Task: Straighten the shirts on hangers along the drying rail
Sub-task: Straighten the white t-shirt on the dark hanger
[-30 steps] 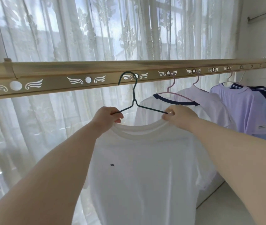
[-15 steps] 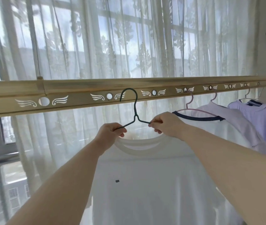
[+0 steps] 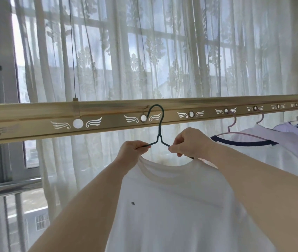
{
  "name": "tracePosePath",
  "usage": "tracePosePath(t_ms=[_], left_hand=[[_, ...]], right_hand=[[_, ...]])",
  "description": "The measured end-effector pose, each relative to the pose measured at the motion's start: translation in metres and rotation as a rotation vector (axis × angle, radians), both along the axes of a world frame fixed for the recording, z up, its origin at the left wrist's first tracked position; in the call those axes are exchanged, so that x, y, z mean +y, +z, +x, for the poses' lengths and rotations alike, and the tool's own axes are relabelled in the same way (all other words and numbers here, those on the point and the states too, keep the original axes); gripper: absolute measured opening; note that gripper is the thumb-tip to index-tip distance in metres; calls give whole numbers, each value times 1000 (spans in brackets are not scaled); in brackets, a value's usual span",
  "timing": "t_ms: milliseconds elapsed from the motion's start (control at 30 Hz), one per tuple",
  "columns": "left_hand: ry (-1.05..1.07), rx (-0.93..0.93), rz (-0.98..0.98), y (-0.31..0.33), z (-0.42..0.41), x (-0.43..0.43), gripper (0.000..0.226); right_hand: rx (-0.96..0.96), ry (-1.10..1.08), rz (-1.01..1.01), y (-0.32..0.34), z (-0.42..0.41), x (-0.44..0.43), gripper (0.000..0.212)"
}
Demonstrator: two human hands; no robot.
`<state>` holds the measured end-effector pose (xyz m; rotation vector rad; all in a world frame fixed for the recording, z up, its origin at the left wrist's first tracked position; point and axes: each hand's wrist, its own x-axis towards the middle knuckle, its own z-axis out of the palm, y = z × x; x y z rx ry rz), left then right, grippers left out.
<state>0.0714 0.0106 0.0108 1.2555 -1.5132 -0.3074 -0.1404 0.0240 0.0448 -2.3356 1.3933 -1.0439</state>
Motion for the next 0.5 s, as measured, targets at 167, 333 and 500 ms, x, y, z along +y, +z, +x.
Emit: tracePosePath(t_ms=[167,333,500], left_hand=[[-28,11,-4,4,15,-13,10],[-73,5,26,1,30,-27,13],[-114,-13,33,2,40,-44,13]], right_hand=[[-59,-20,-5,-2,18,-2,15],[-11,-33,-9,-4,37,-3,13],[-26,-81,5,-7,48,-10,15]])
